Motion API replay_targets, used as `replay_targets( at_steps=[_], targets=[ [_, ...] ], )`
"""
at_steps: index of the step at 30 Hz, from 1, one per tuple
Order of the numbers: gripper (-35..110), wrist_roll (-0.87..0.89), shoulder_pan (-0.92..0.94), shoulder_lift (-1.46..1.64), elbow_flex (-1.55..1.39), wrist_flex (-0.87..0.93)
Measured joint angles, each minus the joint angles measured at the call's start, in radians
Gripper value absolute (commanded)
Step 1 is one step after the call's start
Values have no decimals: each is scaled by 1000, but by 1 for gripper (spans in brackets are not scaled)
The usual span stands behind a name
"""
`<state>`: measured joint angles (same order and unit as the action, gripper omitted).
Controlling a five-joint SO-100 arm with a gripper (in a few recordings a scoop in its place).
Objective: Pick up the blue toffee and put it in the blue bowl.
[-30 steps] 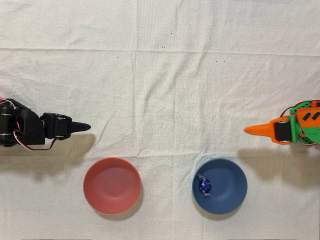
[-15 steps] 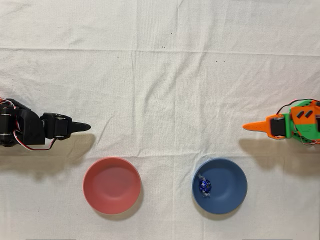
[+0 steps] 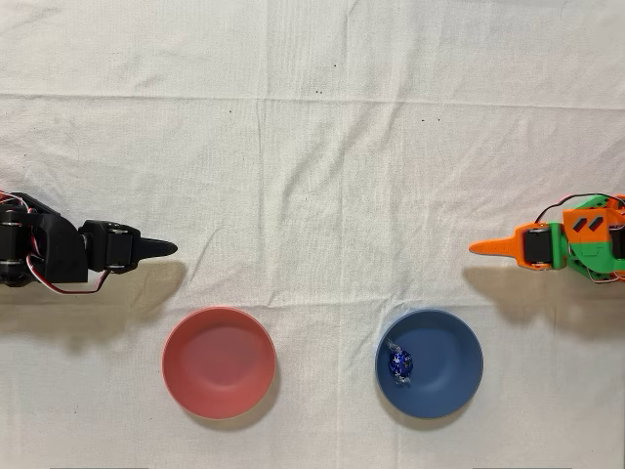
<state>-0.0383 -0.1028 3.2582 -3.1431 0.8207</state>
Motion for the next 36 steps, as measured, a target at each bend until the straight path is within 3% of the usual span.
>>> replay_targets(
  at_steps=[6,15,36],
  targets=[
    [0,-37,-14,0,0,37],
    [0,-52,21,2,0,230],
    [0,-52,64,11,0,241]
  ],
)
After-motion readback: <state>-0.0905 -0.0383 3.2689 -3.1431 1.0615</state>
